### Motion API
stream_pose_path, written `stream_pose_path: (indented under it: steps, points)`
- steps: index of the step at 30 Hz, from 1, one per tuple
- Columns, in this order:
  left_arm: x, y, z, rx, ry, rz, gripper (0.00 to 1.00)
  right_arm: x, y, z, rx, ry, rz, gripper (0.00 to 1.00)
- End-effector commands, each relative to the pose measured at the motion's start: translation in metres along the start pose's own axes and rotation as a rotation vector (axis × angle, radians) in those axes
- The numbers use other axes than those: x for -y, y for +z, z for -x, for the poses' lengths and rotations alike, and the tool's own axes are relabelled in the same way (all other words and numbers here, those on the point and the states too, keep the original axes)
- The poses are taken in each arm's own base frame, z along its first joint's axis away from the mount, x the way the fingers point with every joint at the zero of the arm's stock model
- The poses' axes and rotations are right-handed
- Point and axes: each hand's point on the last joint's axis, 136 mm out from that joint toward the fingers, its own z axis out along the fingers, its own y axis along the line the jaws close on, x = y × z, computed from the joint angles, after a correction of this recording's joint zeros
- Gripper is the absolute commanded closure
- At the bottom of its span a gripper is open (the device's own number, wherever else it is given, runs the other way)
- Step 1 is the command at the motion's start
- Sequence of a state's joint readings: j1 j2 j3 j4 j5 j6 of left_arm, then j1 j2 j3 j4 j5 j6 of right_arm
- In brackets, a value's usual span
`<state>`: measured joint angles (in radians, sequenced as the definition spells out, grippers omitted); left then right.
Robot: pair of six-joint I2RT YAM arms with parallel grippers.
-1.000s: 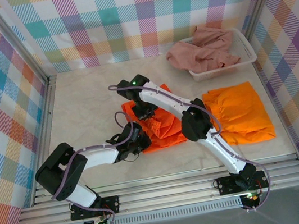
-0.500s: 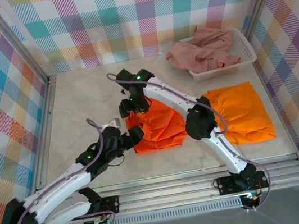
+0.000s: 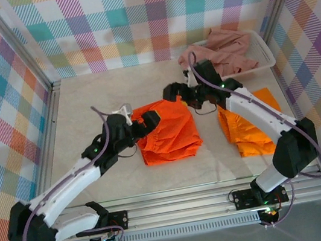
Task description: Fold and stack the shorts
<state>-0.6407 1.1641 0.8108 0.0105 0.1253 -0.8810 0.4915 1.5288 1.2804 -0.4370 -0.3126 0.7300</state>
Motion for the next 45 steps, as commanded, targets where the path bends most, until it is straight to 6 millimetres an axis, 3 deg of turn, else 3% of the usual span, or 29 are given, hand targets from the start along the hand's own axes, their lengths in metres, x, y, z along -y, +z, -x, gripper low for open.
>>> stream_pose_path:
  steps: [1, 7, 12, 18, 23, 26, 31, 36, 39, 45]
  points:
    - [0.019, 0.026, 0.024, -0.018, -0.077, -0.122, 0.00, 0.008, 0.023, -0.020, -0.055, 0.089, 0.080, 0.01]
    - [-0.016, 0.080, 0.037, -0.056, -0.159, -0.074, 0.00, 0.048, 0.050, -0.047, -0.127, 0.199, 0.024, 0.01]
    - [-0.071, 0.104, 0.044, -0.043, -0.185, 0.042, 0.00, 0.080, 0.066, -0.069, -0.173, 0.271, -0.031, 0.01]
    - [-0.142, 0.120, 0.050, -0.034, -0.194, 0.180, 0.00, 0.107, 0.072, -0.097, -0.221, 0.308, -0.073, 0.00]
    - [-0.174, 0.118, 0.053, -0.038, -0.216, 0.221, 0.00, 0.131, 0.067, -0.119, -0.242, 0.322, -0.127, 0.01]
    - [-0.164, 0.111, 0.060, -0.037, -0.218, 0.185, 0.00, 0.136, 0.067, -0.127, -0.257, 0.327, -0.131, 0.01]
    - [-0.098, 0.078, 0.074, -0.040, -0.165, 0.047, 0.00, 0.117, 0.059, -0.117, -0.233, 0.262, -0.073, 0.01]
    - [-0.058, 0.039, 0.055, -0.090, -0.135, 0.041, 0.00, 0.101, 0.029, -0.089, -0.124, 0.097, -0.123, 0.00]
    - [-0.059, 0.033, 0.026, -0.134, -0.128, 0.054, 0.00, 0.105, 0.004, -0.073, -0.036, 0.018, -0.222, 0.01]
    - [-0.109, 0.047, -0.024, -0.183, -0.179, 0.121, 0.00, 0.098, -0.016, -0.055, 0.016, -0.087, -0.195, 0.00]
